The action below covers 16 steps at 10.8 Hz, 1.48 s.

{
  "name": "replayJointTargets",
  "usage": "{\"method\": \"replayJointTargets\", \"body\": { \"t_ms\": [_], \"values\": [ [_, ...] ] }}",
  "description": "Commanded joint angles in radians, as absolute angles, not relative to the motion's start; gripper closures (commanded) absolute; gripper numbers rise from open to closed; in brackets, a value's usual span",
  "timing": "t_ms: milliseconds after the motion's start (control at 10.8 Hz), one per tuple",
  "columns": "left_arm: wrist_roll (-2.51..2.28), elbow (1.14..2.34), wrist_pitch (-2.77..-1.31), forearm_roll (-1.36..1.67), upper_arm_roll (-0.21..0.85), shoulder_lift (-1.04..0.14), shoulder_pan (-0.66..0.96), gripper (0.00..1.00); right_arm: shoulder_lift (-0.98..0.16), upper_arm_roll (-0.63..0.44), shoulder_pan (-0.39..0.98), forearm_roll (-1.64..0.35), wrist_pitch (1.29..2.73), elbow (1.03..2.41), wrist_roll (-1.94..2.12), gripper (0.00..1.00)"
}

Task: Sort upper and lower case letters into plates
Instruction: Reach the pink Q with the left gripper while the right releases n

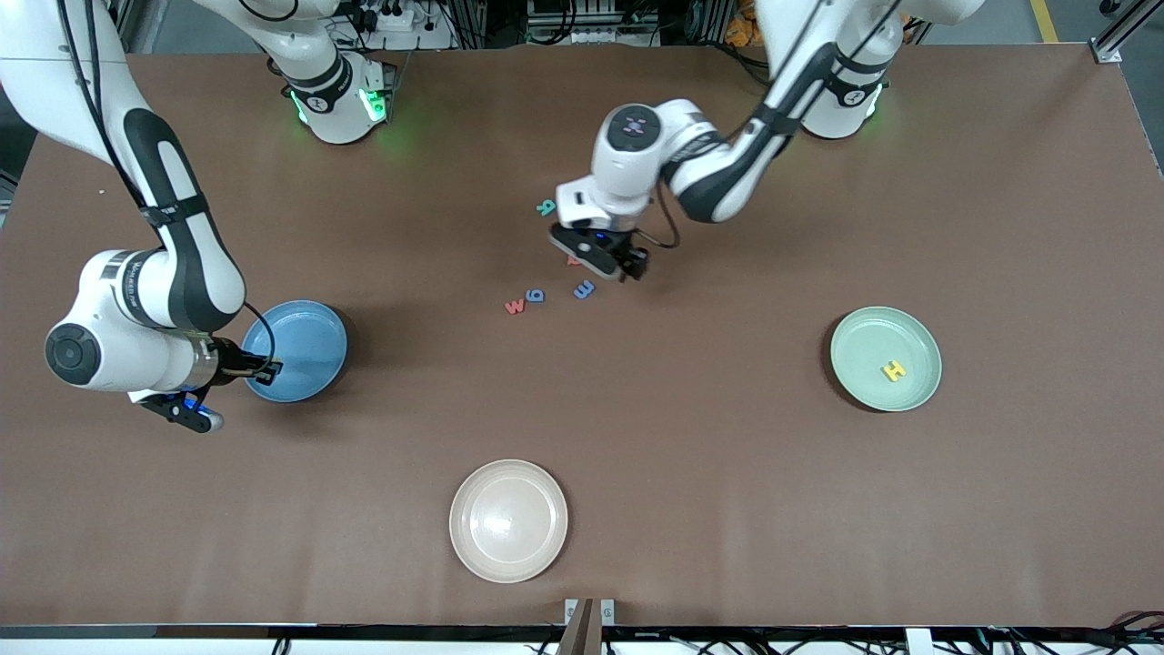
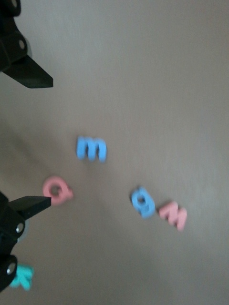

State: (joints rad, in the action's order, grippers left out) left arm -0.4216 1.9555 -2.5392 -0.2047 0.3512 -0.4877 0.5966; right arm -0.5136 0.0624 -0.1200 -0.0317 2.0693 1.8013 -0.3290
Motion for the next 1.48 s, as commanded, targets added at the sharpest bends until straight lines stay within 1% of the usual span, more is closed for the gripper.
{"method": "replayJointTargets", "body": {
  "t_ms": [0, 92, 277, 370, 554, 739, 924, 1201, 1293, 1386],
  "values": [
    [-0.475, 1.855, -2.528, -0.222, 0.334, -0.590, 0.652, 0.00, -0.508, 0.072, -0.129, -0.018, 2.071, 1.802, -0.345, 0.19],
    [-0.494, 1.836, -2.528, -0.239, 0.327, -0.615, 0.666, 0.00, -0.508, 0.072, -0.127, -0.018, 2.068, 1.799, -0.347, 0.00],
    [-0.524, 1.799, -2.528, -0.259, 0.313, -0.661, 0.692, 0.00, -0.505, 0.072, -0.136, -0.028, 2.062, 1.793, -0.335, 0.00],
    [-0.534, 1.801, -2.528, -0.264, 0.305, -0.667, 0.705, 0.01, -0.505, 0.072, -0.146, -0.032, 2.057, 1.781, -0.339, 0.00],
    [-0.576, 1.813, -2.508, -0.297, 0.302, -0.667, 0.709, 0.06, -0.511, 0.072, -0.146, -0.029, 1.962, 1.714, -0.342, 0.00],
    [-0.598, 1.830, -2.488, -0.311, 0.304, -0.664, 0.710, 0.09, -0.517, 0.072, -0.124, -0.020, 1.953, 1.678, -0.344, 0.00],
    [-0.638, 1.836, -2.474, -0.313, 0.307, -0.663, 0.719, 0.10, -0.517, 0.074, -0.104, -0.032, 1.948, 1.677, -0.360, 0.00],
    [-0.653, 1.838, -2.474, -0.313, 0.310, -0.666, 0.726, 0.17, -0.514, 0.078, -0.048, -0.034, 1.947, 1.681, -0.511, 0.00],
    [-0.653, 1.838, -2.474, -0.311, 0.310, -0.667, 0.727, 0.18, -0.512, 0.084, -0.038, -0.040, 1.930, 1.683, -0.546, 0.00],
    [-0.653, 1.839, -2.474, -0.313, 0.310, -0.669, 0.729, 0.20, -0.509, 0.090, -0.031, -0.084, 1.927, 1.683, -0.617, 0.00]
  ]
}}
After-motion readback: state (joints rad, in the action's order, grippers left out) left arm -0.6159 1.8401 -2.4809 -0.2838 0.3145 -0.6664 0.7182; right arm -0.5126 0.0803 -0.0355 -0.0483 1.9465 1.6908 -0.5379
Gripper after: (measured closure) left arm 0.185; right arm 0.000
